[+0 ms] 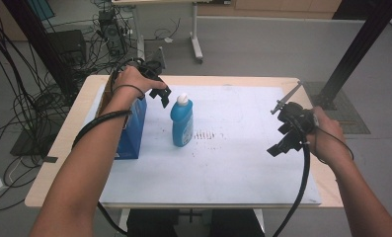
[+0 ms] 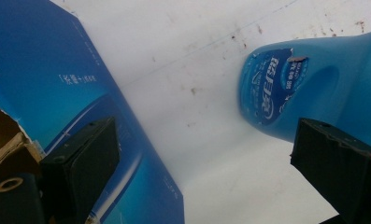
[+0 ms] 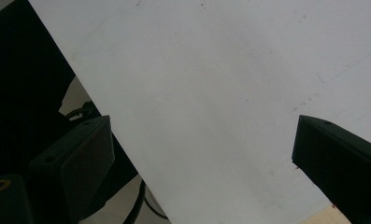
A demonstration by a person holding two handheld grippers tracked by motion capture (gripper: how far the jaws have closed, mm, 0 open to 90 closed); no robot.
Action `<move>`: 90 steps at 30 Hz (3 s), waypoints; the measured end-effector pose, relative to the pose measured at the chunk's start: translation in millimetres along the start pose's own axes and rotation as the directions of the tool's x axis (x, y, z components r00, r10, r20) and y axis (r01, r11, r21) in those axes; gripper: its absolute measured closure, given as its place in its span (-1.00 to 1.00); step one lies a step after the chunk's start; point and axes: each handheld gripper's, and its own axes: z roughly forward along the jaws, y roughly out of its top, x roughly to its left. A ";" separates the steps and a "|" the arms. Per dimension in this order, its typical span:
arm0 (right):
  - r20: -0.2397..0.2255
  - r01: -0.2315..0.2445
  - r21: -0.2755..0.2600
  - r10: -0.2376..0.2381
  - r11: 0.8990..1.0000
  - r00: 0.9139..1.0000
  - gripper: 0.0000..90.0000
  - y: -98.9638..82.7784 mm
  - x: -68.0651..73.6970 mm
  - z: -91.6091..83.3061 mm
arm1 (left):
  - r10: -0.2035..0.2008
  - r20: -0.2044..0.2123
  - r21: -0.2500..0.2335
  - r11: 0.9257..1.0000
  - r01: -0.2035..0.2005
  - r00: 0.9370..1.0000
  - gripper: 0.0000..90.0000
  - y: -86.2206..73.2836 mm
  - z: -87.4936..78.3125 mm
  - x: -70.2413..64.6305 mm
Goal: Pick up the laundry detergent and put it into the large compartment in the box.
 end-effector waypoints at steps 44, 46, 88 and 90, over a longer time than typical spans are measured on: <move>-0.001 0.017 -0.003 -0.017 1.000 1.000 -0.89 1.7 -1.2 1.3 | 0.039 0.003 -0.088 0.995 -0.039 0.999 -0.81 -10.5 -63.9 -23.8; -0.005 0.017 -0.002 -0.017 1.000 1.000 -0.89 1.7 -0.6 1.6 | 0.049 0.013 -0.092 0.995 -0.047 0.999 -0.81 -11.5 -68.8 -26.8; 0.000 0.033 -0.004 -0.033 0.999 0.999 -0.89 2.7 10.4 -1.9 | 0.174 0.053 -0.140 0.976 -0.165 0.983 -0.83 -8.7 -97.2 -94.6; 0.001 0.042 -0.008 -0.042 0.999 0.999 -0.89 2.9 10.6 -1.6 | 0.176 0.050 -0.139 0.976 -0.168 0.983 -0.83 -8.3 -95.1 -95.6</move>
